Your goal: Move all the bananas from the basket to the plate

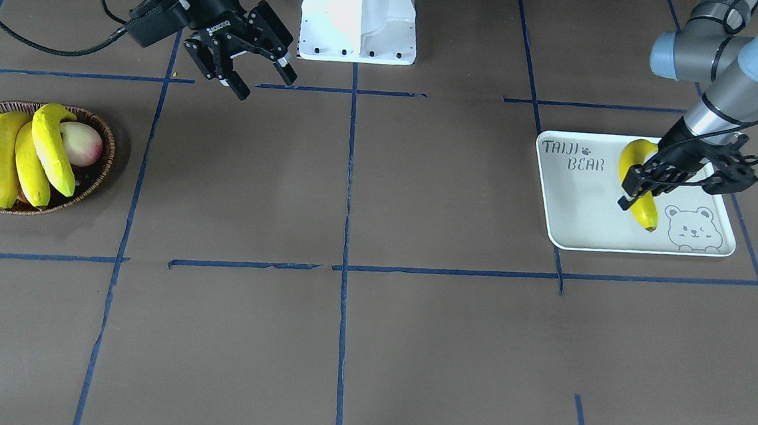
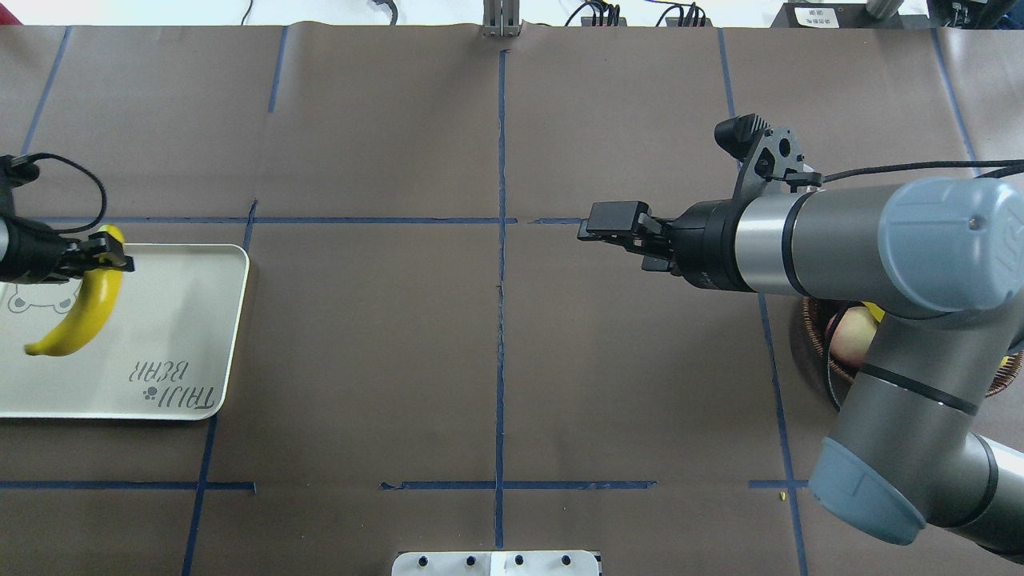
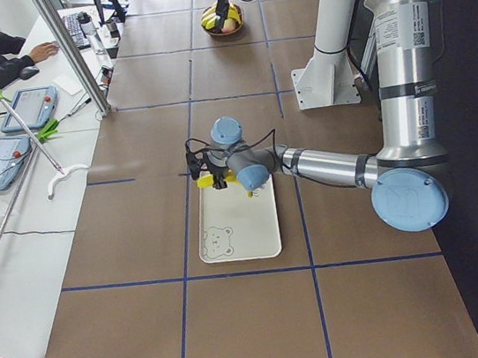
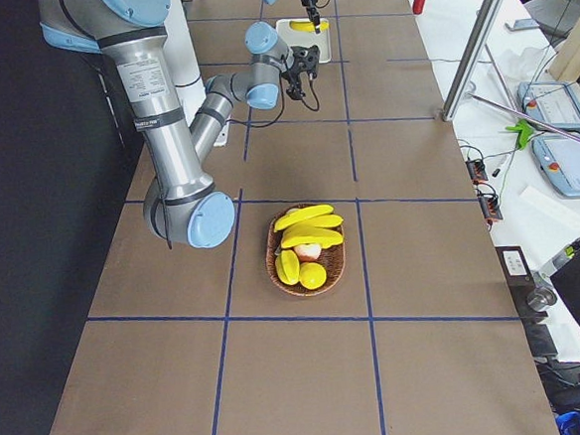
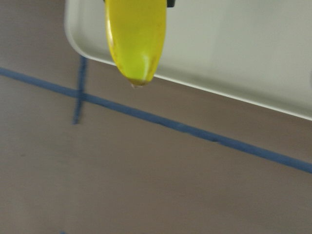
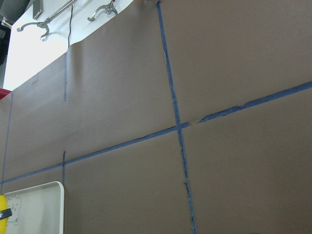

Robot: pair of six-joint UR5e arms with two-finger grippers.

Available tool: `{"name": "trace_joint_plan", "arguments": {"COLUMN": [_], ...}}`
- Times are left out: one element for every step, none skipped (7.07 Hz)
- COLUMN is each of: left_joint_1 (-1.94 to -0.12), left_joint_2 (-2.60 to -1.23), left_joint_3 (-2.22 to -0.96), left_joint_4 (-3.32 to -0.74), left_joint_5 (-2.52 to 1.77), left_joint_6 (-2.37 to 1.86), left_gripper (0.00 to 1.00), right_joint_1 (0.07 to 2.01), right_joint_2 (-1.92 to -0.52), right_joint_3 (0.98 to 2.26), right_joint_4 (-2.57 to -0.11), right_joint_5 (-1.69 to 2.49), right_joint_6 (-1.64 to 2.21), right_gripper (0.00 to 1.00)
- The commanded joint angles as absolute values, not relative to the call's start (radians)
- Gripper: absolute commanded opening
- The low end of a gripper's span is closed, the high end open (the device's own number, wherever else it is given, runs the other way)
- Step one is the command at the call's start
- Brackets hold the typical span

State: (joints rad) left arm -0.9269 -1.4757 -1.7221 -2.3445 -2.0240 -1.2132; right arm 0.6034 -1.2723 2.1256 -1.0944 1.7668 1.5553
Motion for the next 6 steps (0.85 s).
{"name": "trace_joint_plan", "arguments": {"left_joint_1": [-0.933, -0.928, -0.927, -0.923, -0.920, -0.920], "left_joint_2": [-1.387, -1.390, -1.400, -1.408, -1.416, -1.423], "left_joint_3": [-1.683, -1.662, -1.652, -1.649, -1.631, -1.629], "left_joint_4": [-2.347, -2.349, -2.349, -2.347, -2.352, -2.353], "left_joint_5": [-1.927, -1.904, -1.902, -1.908, -1.908, -1.910], "left_joint_6": [-1.126, -1.126, -1.127, -1.129, -1.127, -1.127], "left_gripper": [0.00, 0.00, 0.02, 0.29, 0.99, 1.00], "right_joint_1": [0.633, 0.637, 0.640, 0.641, 0.646, 0.667], "right_joint_2": [-1.313, -1.315, -1.316, -1.321, -1.327, -1.350], "right_joint_3": [2.112, 2.105, 2.103, 2.103, 2.105, 2.105], "right_joint_4": [-1.100, -1.100, -1.100, -1.100, -1.100, -1.101], "right_joint_5": [1.769, 1.769, 1.770, 1.770, 1.772, 1.801], "right_joint_6": [1.502, 1.500, 1.500, 1.500, 1.494, 1.450], "right_gripper": [1.00, 1.00, 1.00, 1.00, 1.00, 1.00]}}
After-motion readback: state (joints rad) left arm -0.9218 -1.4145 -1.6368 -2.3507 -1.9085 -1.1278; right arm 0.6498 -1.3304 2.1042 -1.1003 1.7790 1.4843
